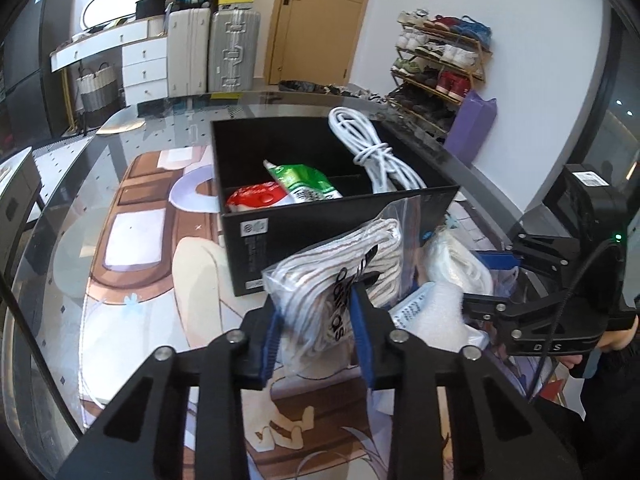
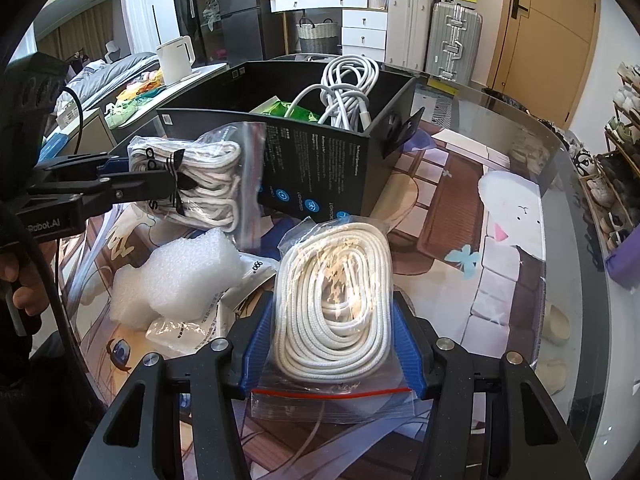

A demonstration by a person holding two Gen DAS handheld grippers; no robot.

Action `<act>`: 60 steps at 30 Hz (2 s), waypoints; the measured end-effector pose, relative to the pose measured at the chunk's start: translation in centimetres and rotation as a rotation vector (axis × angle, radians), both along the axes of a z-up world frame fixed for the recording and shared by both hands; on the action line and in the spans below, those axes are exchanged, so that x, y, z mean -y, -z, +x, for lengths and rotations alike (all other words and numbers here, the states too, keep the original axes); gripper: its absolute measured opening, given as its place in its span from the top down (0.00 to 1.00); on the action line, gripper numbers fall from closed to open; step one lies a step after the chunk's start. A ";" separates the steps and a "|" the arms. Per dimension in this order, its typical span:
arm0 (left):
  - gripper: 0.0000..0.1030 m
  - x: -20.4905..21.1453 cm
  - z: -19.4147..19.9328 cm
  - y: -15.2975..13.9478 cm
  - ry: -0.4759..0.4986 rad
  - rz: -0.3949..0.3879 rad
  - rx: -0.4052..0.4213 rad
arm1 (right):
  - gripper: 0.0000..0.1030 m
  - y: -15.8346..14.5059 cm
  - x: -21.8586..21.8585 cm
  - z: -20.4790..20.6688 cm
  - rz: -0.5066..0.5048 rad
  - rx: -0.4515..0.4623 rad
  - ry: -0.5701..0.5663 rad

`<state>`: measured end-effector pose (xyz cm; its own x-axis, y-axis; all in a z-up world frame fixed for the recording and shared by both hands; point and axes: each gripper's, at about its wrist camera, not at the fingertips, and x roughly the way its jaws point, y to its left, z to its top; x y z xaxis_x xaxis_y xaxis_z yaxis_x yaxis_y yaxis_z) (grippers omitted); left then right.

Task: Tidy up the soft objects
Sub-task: 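Grasp the Adidas sock bag with the left gripper while the right grasps the rope bag, then carry the sock bag and rope bag over the black box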

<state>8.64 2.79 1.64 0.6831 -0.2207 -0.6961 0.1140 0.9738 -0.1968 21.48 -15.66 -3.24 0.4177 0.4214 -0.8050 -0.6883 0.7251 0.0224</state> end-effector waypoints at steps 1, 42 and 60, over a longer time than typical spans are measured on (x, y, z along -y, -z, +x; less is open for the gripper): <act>0.74 0.1 -0.1 -0.2 0.011 -0.003 0.007 | 0.47 0.0 0.0 0.0 0.001 0.000 -0.001; 0.82 -2.9 -2.0 -5.3 -0.017 -0.098 0.220 | 0.55 -6.5 2.0 -2.1 0.205 0.184 -0.025; 0.82 -4.2 -0.1 -6.8 -0.075 -0.103 0.267 | 0.55 -9.8 0.4 -0.5 0.241 0.218 -0.004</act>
